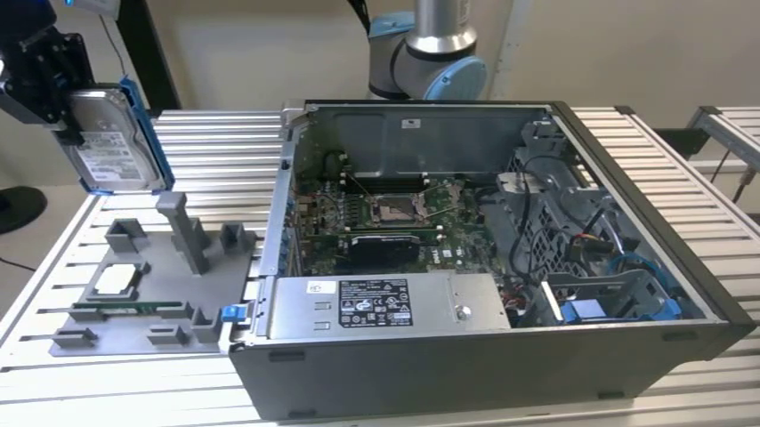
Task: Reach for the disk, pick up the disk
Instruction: 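Pick up the disk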
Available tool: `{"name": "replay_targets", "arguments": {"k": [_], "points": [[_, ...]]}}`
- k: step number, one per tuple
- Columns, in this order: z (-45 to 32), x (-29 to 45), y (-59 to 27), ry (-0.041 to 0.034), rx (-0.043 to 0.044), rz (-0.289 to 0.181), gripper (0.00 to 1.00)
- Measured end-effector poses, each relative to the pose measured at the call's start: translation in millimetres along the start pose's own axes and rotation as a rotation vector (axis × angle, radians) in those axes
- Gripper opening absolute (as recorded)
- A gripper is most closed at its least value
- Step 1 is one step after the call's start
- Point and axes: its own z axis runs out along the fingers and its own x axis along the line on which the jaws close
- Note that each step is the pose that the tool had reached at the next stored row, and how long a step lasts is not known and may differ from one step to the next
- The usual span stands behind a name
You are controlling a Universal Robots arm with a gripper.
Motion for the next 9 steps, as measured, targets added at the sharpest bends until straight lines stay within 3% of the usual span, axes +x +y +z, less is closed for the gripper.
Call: {"name": "replay_targets", "arguments": {"k": [9], "points": [[-10.9, -0.2, -0.2, 0.0, 0.0001, 0.0, 0.0]]}}
